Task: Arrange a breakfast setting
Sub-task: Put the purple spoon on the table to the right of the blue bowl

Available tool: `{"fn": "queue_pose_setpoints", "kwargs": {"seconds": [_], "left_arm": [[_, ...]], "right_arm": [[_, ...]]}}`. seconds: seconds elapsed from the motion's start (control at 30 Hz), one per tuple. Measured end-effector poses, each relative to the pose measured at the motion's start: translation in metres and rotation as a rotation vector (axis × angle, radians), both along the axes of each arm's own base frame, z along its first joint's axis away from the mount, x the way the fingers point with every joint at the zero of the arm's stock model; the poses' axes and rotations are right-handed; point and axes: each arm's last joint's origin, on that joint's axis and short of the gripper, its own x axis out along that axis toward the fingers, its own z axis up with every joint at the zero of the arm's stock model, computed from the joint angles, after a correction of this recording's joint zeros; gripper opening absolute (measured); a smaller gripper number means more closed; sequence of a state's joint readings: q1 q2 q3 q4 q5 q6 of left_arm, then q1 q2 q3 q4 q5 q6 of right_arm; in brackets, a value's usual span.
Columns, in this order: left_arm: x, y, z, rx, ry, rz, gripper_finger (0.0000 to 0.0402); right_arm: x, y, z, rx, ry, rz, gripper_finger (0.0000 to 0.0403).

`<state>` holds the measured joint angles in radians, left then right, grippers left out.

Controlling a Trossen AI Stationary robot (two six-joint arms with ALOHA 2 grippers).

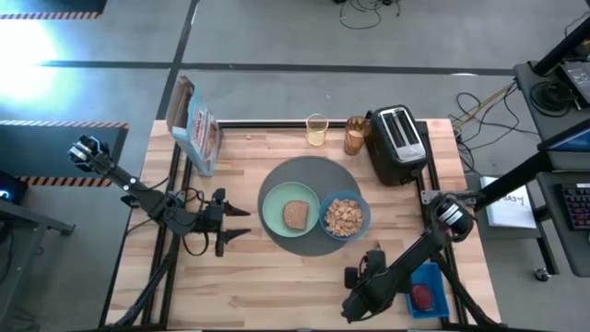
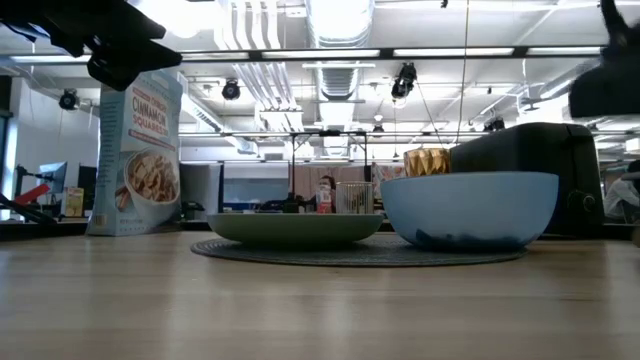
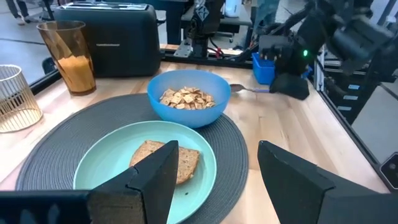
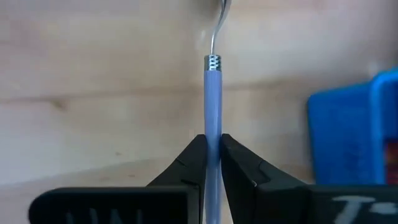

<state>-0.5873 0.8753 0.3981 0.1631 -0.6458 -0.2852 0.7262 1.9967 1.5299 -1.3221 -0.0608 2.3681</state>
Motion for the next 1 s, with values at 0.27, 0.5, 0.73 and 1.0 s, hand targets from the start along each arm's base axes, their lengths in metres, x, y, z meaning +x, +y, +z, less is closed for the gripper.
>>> {"fn": "queue_pose_setpoints", "kwargs": {"seconds": [0.27, 0.5, 0.73, 1.0], "left_arm": [[0.0, 0.0, 0.0, 0.001, 0.001, 0.001, 0.0205], [0.0, 0.0, 0.0, -0.004, 0.002, 0.003, 0.0205], [0.0, 0.0, -0.001, -0.003, 0.005, 0.003, 0.0205], [0.0, 0.0, -0.001, -0.002, 0.007, 0.004, 0.0205]], "right_arm": [[-0.006, -0.029, 0.02, -0.121, -0.071, 0.042, 0.0031], [-0.022, -0.057, 0.01, -0.157, -0.024, 0.022, 0.0022], [-0.029, -0.081, -0.013, -0.144, -0.035, 0.025, 0.002], [-0.028, -0.104, -0.033, -0.157, -0.063, 0.054, 0.0018]]}}
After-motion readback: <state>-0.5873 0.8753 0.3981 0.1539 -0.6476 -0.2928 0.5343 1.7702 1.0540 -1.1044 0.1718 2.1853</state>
